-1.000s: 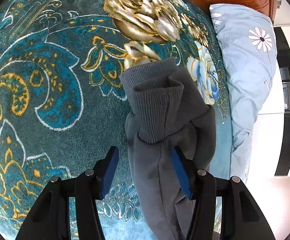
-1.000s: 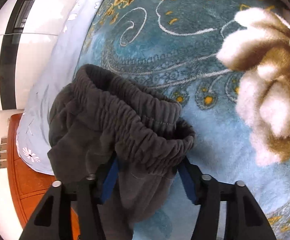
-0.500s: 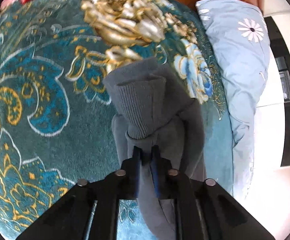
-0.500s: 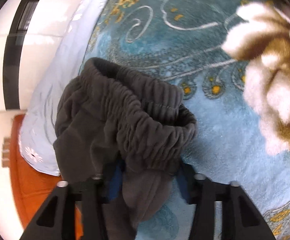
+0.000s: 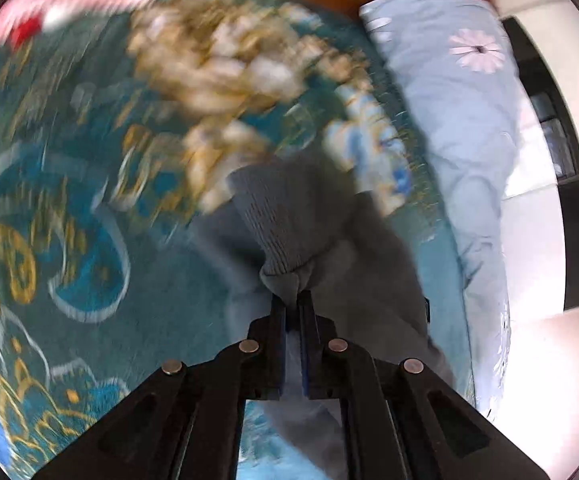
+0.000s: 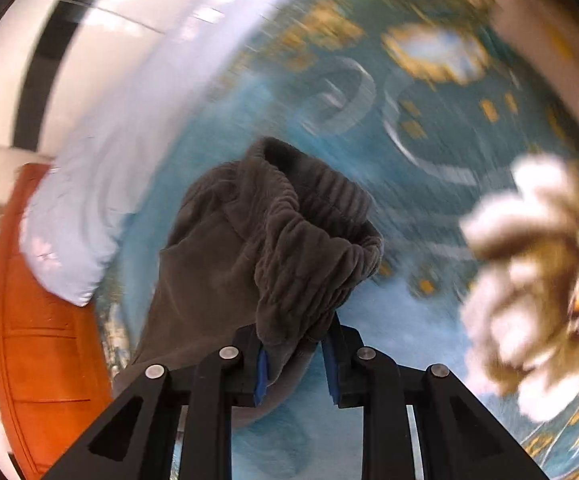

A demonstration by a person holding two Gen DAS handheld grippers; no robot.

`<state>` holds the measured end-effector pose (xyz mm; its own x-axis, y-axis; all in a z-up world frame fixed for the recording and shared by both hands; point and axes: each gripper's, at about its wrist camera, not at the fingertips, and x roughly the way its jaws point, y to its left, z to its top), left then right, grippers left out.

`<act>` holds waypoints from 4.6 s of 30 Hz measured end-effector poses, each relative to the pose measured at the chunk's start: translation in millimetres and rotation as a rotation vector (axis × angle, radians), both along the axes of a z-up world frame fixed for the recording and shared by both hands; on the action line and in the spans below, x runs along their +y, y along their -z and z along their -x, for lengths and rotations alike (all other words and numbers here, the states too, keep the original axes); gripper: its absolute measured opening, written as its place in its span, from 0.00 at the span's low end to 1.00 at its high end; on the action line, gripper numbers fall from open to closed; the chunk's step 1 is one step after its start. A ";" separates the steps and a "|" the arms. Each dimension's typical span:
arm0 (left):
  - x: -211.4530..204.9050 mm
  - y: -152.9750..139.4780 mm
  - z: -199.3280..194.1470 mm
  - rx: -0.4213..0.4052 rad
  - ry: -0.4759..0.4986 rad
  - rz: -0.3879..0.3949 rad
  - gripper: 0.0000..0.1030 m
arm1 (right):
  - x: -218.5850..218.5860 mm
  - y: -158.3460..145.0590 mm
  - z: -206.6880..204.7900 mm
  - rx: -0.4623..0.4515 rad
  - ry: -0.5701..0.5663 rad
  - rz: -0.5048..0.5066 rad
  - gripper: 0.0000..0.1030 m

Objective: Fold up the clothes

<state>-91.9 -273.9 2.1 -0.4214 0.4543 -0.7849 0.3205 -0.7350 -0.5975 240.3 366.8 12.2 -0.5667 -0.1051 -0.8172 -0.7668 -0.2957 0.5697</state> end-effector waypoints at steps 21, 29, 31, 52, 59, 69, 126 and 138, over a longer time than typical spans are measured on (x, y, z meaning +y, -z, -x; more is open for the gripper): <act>17.2 -13.4 9.3 -0.003 -0.003 -0.067 0.07 | 6.0 -23.5 4.7 0.060 0.078 0.093 0.25; 5.1 -78.9 -67.7 0.212 0.057 -0.163 0.08 | 34.7 -113.4 -16.6 0.234 -0.128 -0.065 0.23; 4.1 -40.2 -76.3 0.082 0.038 -0.106 0.08 | 36.2 -81.7 -22.6 0.120 -0.158 -0.045 0.25; 2.5 -16.2 -109.2 -0.135 -0.095 0.022 0.16 | -11.2 -104.8 -23.4 -0.010 -0.346 -0.237 0.53; 61.8 -44.6 -132.0 -0.021 0.077 0.071 0.19 | 4.2 -69.5 58.7 0.034 -0.502 -0.221 0.54; 207.6 -32.5 -187.7 -0.003 0.594 0.209 0.24 | -26.8 -48.8 65.8 -0.039 -0.568 -0.265 0.54; 394.0 0.1 -254.1 -0.100 1.063 -0.136 0.56 | 9.6 -12.6 10.4 -0.011 -0.548 -0.019 0.14; 342.1 -21.4 -241.2 -0.051 0.929 -0.130 0.55 | -35.4 -39.7 12.9 0.007 -0.630 -0.149 0.38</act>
